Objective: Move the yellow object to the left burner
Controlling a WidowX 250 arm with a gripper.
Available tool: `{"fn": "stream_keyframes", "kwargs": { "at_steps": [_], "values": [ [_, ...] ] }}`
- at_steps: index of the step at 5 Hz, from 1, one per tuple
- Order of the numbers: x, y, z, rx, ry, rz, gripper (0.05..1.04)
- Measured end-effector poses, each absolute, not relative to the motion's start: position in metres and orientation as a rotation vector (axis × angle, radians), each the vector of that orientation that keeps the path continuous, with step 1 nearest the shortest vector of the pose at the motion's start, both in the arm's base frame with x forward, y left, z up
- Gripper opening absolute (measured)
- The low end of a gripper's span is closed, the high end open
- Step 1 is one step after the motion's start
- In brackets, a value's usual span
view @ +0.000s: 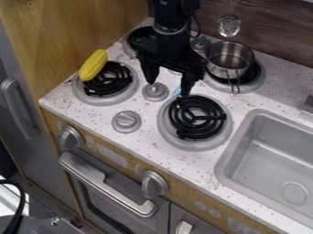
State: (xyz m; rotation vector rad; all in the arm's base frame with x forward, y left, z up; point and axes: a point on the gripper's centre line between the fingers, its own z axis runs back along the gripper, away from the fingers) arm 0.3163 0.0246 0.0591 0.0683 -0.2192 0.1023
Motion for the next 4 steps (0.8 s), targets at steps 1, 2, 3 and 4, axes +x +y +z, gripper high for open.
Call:
{"fn": "stream_keyframes", "kwargs": {
  "at_steps": [1, 2, 3, 4],
  "values": [
    [0.312, 0.024, 0.05, 0.067, -0.185, 0.101, 0.998],
    [0.324, 0.058, 0.053, 0.063, -0.202, 0.189, 0.998],
    [0.336, 0.107, 0.059, 0.104, -0.229, 0.282, 0.998],
    [0.344, 0.149, 0.06, 0.143, -0.25, 0.362, 0.998]
  ]
}}
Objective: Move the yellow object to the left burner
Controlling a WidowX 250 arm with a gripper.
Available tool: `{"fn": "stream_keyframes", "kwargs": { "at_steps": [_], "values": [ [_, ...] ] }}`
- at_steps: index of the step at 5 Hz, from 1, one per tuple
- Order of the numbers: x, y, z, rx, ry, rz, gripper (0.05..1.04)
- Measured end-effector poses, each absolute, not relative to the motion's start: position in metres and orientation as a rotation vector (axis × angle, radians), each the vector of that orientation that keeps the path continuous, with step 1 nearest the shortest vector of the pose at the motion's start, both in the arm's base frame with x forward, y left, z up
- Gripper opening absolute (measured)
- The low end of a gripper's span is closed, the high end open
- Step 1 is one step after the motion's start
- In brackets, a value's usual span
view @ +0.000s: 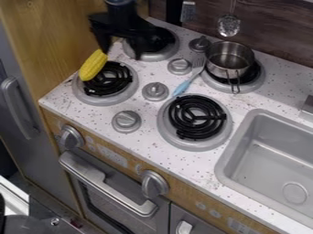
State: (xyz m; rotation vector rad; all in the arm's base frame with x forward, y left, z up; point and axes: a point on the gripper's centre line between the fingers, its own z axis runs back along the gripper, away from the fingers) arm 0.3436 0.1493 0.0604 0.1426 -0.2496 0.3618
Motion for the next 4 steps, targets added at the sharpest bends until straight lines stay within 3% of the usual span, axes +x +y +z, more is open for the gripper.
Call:
{"fn": "stream_keyframes", "kwargs": {
  "at_steps": [2, 4],
  "values": [
    [0.329, 0.225, 0.034, 0.213, -0.232, 0.448, 0.998],
    [0.332, 0.233, 0.001, 0.215, -0.179, 0.461, 0.998]
  ]
}}
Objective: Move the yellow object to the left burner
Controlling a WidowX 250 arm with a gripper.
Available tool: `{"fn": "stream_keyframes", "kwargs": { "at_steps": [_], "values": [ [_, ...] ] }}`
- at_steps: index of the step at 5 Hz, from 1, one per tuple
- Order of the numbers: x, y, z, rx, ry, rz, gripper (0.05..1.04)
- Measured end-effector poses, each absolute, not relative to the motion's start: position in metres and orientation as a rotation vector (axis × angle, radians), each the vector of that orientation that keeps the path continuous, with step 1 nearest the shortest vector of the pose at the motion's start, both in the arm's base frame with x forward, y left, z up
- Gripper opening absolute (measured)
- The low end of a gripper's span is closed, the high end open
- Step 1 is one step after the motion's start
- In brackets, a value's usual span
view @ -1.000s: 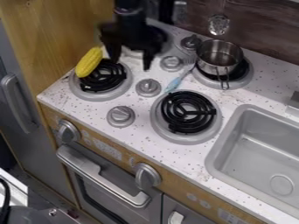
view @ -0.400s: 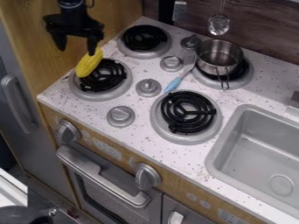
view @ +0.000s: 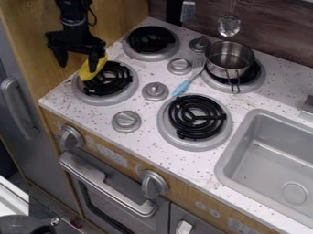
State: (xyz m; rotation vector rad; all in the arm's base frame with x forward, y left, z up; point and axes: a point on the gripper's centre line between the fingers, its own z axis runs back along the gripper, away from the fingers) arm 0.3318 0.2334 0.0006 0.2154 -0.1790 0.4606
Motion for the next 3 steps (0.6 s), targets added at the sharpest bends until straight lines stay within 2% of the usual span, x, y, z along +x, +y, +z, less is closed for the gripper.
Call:
{"fn": "stream_keyframes", "kwargs": {
  "at_steps": [2, 3],
  "values": [
    [0.36, 0.242, -0.032, 0.151, -0.166, 0.515, 0.998],
    [0.362, 0.244, -0.034, 0.154, -0.16, 0.516, 0.945]
  ]
}}
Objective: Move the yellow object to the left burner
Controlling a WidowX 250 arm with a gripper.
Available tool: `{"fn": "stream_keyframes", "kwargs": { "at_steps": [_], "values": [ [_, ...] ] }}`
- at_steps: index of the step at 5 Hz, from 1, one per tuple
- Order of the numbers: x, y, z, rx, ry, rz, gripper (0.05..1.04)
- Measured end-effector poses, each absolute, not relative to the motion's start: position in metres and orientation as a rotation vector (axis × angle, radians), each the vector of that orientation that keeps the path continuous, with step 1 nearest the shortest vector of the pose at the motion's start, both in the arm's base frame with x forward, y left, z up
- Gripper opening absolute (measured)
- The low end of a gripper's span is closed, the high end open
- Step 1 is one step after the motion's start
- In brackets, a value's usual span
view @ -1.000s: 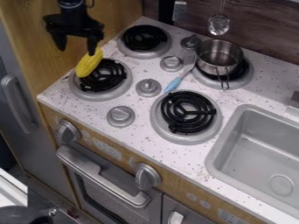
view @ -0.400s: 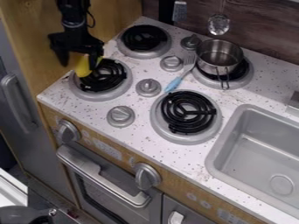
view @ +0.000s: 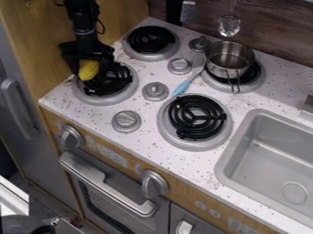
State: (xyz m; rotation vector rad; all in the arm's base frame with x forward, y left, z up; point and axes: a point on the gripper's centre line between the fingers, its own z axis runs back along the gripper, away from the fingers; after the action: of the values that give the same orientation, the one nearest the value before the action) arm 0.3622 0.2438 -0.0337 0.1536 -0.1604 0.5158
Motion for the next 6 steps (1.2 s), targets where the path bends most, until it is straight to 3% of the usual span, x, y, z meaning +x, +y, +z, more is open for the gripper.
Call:
{"fn": "stream_keyframes", "kwargs": {
  "at_steps": [1, 2, 3, 4, 5, 6],
  "values": [
    [0.359, 0.244, -0.036, 0.162, -0.157, 0.516, 0.675],
    [0.36, 0.231, -0.018, 0.158, -0.202, 0.495, 0.62],
    [0.37, 0.186, 0.017, 0.108, -0.279, 0.433, 0.62],
    [0.356, 0.135, 0.009, 0.049, -0.225, 0.375, 0.62],
    [0.343, 0.093, -0.009, 0.028, -0.151, 0.316, 0.62],
    [0.345, 0.042, -0.021, 0.037, -0.131, 0.192, 0.619]
  ]
}}
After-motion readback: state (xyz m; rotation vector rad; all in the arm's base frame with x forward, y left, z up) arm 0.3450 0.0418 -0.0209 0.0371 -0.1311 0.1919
